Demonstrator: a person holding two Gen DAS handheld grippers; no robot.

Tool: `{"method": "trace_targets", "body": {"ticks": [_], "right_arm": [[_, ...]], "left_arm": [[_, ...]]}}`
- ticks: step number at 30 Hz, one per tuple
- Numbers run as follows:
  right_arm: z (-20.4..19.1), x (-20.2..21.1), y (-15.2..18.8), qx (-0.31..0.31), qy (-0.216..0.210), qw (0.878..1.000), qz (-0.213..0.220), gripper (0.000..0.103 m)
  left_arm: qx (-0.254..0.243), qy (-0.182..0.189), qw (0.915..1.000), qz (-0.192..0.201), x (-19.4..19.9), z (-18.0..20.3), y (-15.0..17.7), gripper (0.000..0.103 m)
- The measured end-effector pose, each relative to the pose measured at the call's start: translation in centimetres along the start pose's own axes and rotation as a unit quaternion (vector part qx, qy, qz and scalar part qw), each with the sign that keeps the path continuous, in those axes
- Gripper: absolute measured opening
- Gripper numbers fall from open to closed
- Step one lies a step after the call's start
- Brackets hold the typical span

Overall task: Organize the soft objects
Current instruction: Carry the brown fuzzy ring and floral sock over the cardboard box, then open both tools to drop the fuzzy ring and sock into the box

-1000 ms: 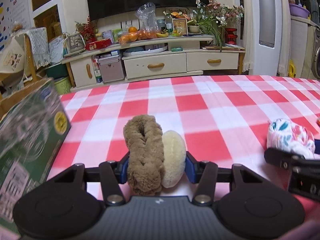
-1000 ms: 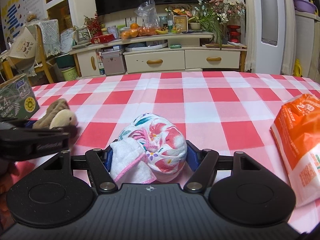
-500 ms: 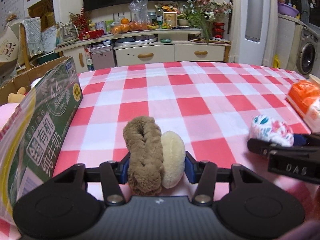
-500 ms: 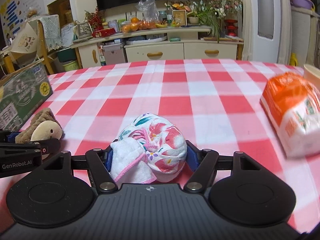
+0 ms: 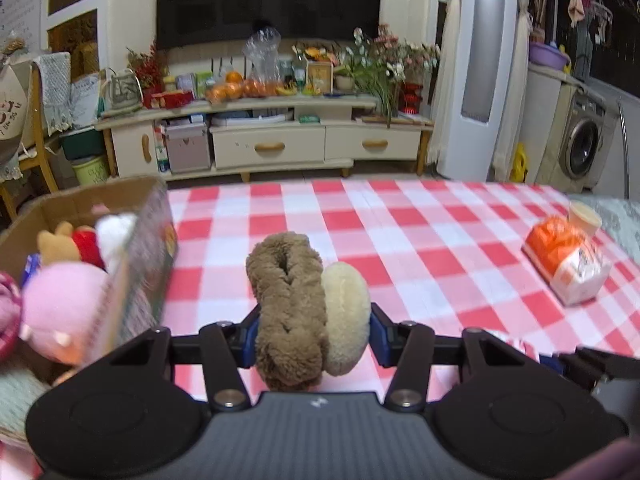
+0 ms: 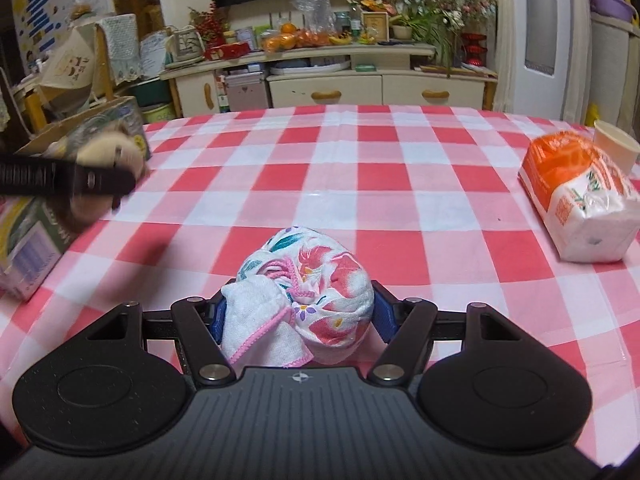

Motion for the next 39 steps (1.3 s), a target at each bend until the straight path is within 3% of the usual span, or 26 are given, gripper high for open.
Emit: {"method": "trace_targets", "body": {"ticks": [11, 20, 29, 39], "right_arm": [[-3.7, 1.0, -3.2, 0.012, -0.025, 0.999, 0.017, 0.083], [-9.9, -0.3, -8.2, 0.044, -0.074, 0.995, 0.045, 0.083], [-17.2, -3.5, -12.5, 0.083, -0.124, 0.987, 0.066, 0.083], [-22.8, -7.4, -14.1, 0.144, -0.143, 0.976, 0.075, 0.083]], "left_arm": [[0.046, -0.060, 0.9961, 0.044, 2.5, -7.7, -3.7, 0.051], [0.099, -0.124, 0.9865, 0.043, 1.5, -14.8, -4.3, 0.051], [0.133, -0.160, 0.9773, 0.042, 0.8, -18.7, -4.6, 0.051], [0.166, -0.181, 0.9684, 0.045, 0.8, -21.8, -4.7, 0.052]]}}
Point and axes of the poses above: each gripper's, at about its wrist camera, not at the fingertips, and x roughly against the way its jaws point, z to its right, y to its underside, the point moved 7 cm from there along -x, roughly the way its jaws point
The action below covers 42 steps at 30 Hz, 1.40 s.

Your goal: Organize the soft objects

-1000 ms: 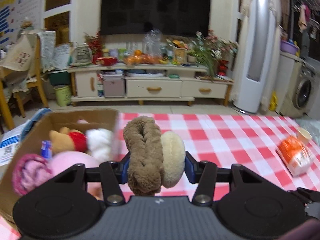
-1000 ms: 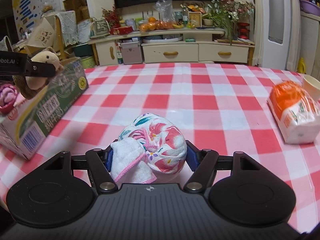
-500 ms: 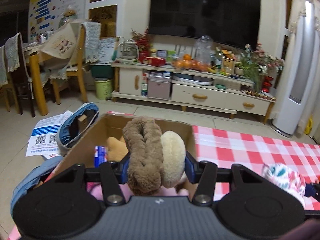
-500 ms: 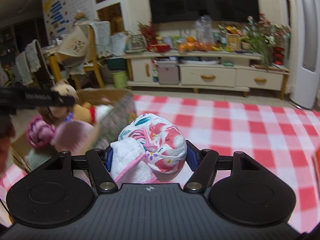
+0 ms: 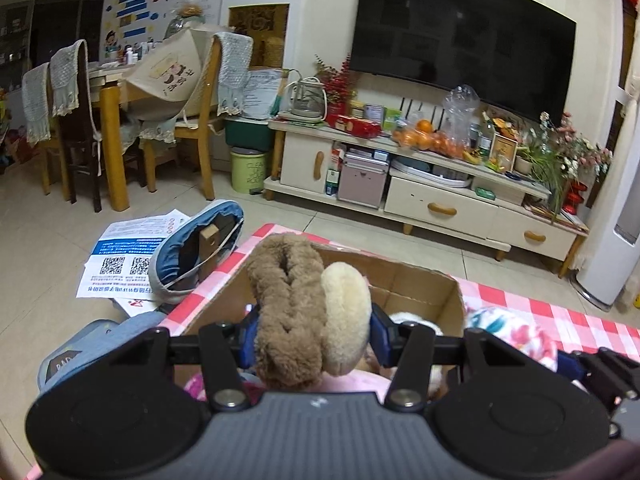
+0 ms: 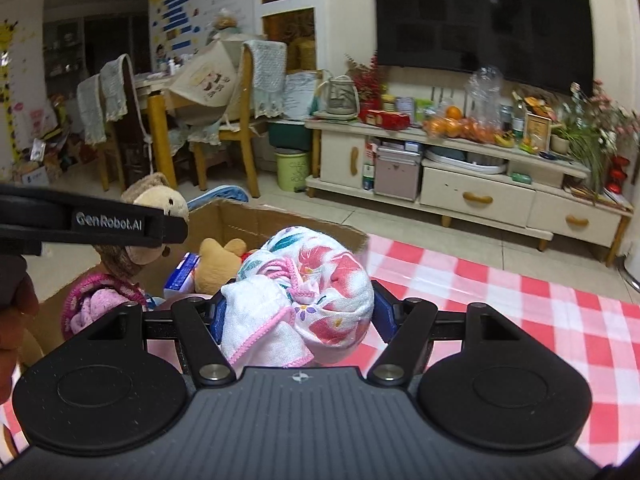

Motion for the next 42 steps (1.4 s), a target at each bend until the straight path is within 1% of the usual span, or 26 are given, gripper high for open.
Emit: {"method": "trace_targets", "body": {"ticks": [3, 8, 13, 18, 20, 21, 22, 27, 29, 31, 33, 35, 40, 42], "right_arm": [[-0.6, -1.2, -0.1, 0.012, -0.007, 1.000, -0.004, 0.083], [-1.4, -1.9, 0.0, 0.028, -0.017, 0.999, -0.007, 0.083], [-2.2, -3.0, -0.1, 0.059, -0.009, 0.998, -0.007, 0.083], [-2.9, -3.2, -0.5, 0.072, -0.015, 0.997, 0.000, 0.084], [-3.2, -3.3, -0.4, 0.078, -0.018, 0.997, 0.003, 0.087], [-3.4, -3.3, -0.5, 0.081, -0.020, 0.996, 0.005, 0.091], [-3.4, -3.3, -0.5, 0.085, -0.020, 0.996, 0.005, 0.099], [-3.4, -2.6, -0.5, 0.089, -0.022, 0.996, 0.010, 0.098], [-3.3, -2.1, -0.6, 0.086, -0.021, 0.996, 0.013, 0.098], [-3.3, -1.8, -0.6, 0.083, -0.020, 0.996, 0.015, 0.098], [-3.1, -1.3, -0.5, 0.075, -0.019, 0.997, 0.019, 0.098], [-2.8, -0.7, -0.5, 0.065, -0.019, 0.997, 0.023, 0.099], [-2.3, 0.6, -0.5, 0.046, -0.024, 0.998, 0.030, 0.099], [-2.3, 0.9, -0.4, 0.047, -0.022, 0.998, 0.032, 0.099]], "left_arm": [[0.002, -0.005, 1.0000, 0.000, -0.2, -0.3, 0.0, 0.052], [0.003, -0.005, 1.0000, -0.003, -0.6, -0.7, -0.1, 0.053], [0.001, -0.001, 1.0000, -0.006, -0.8, -0.7, 0.0, 0.054], [0.002, 0.000, 1.0000, -0.007, -1.0, -0.6, -0.1, 0.055], [0.000, -0.001, 1.0000, -0.007, -1.1, -0.6, -0.1, 0.056], [0.000, -0.002, 1.0000, -0.007, -1.1, -0.6, -0.1, 0.056], [0.000, -0.003, 1.0000, -0.006, -1.1, -0.6, -0.1, 0.059], [0.002, 0.000, 1.0000, 0.001, -0.6, -0.6, -0.2, 0.074], [0.003, 0.002, 1.0000, 0.008, -0.3, -0.5, -0.4, 0.084], [0.004, 0.005, 0.9999, 0.014, 0.0, -0.5, -0.6, 0.090], [0.002, 0.004, 0.9998, 0.019, 0.0, -0.4, -0.7, 0.092], [-0.002, 0.003, 0.9997, 0.024, 0.2, -0.2, -0.8, 0.097], [-0.011, 0.007, 0.9995, 0.029, 0.5, 0.2, -0.8, 0.099], [-0.014, 0.008, 0.9993, 0.033, 0.8, 0.2, -0.8, 0.102]]}}
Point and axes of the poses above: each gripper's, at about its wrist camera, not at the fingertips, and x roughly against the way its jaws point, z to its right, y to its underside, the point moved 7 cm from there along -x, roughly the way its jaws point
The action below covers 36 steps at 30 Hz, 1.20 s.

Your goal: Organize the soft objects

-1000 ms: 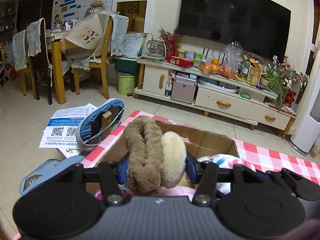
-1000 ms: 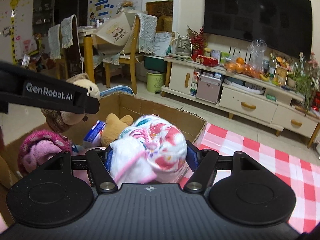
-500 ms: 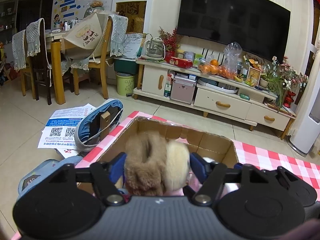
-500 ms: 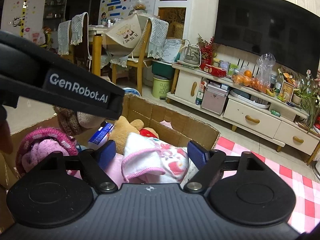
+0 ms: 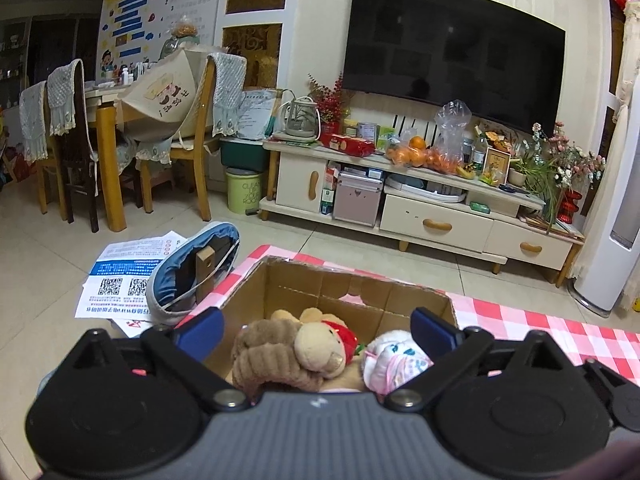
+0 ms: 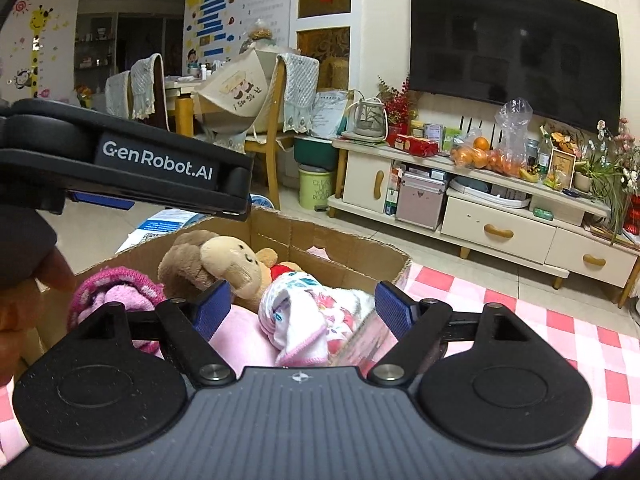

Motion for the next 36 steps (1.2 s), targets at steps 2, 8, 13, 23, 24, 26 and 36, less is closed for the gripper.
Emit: {"method": "trace_targets", "body": {"ticks": [2, 8, 13, 23, 24, 26, 36], "right_arm": [[0.2, 0.5, 0.2, -0.003, 0.005, 1.000, 0.001, 0.099], [1.6, 2.1, 0.8, -0.052, 0.026, 0.998, 0.002, 0.099], [2.4, 3.3, 1.7, -0.092, 0.058, 0.994, -0.009, 0.099], [2.6, 6.2, 3.0, -0.139, 0.097, 0.985, -0.017, 0.100], [2.6, 6.6, 3.2, -0.141, 0.100, 0.985, -0.018, 0.100], [2.7, 7.1, 3.5, -0.145, 0.107, 0.983, -0.020, 0.100], [1.9, 9.4, 5.9, -0.168, 0.112, 0.979, -0.032, 0.100]], "left_arm": [[-0.004, 0.002, 1.0000, 0.005, 0.3, 0.1, 0.0, 0.102], [-0.017, 0.004, 0.9997, 0.015, 1.4, 0.4, 0.5, 0.102], [-0.029, 0.011, 0.9993, 0.022, 2.9, 0.8, 1.3, 0.102], [-0.056, 0.011, 0.9981, 0.024, 5.8, 1.6, 3.3, 0.102], [-0.057, 0.011, 0.9980, 0.023, 6.1, 1.5, 3.6, 0.102], [-0.059, 0.012, 0.9980, 0.019, 6.7, 1.3, 4.2, 0.102], [-0.075, 0.011, 0.9971, 0.003, 9.7, 0.8, 7.6, 0.102]]}}
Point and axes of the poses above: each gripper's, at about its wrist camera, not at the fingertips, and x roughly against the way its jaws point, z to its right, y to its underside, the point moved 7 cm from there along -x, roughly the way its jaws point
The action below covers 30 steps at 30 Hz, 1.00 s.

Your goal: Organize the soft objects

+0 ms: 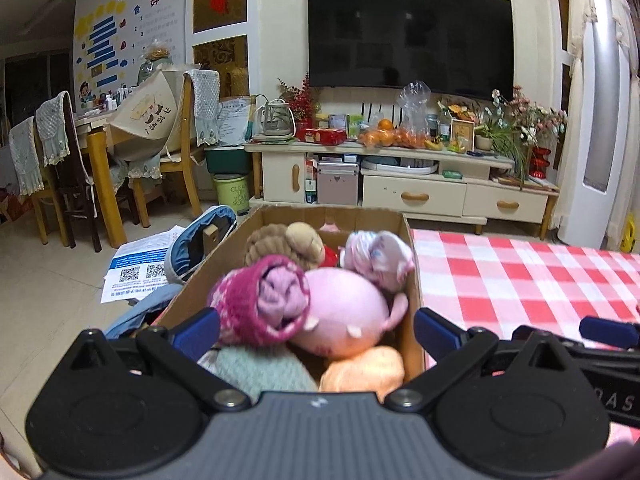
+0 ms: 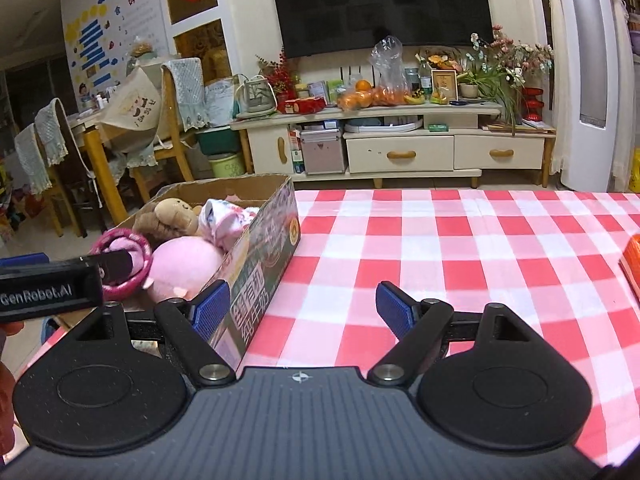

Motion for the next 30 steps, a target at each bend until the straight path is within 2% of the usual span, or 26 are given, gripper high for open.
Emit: {"method": "trace_targets", "body": {"ticks": [15, 30], "right_arm": [[-0.9, 4.5, 3.1, 0.024, 0.010, 1.000, 0.010, 0.100], [-1.7, 5.7, 5.1, 0.021, 0.018, 1.000, 0.006, 0.100]], "left_arm": [[-0.014, 0.002, 0.9999, 0.007, 3.2, 0.2, 3.0, 0.102], [-0.013, -0.004, 0.9996, 0.023, 4.2, -0.9, 4.3, 0.102]]}}
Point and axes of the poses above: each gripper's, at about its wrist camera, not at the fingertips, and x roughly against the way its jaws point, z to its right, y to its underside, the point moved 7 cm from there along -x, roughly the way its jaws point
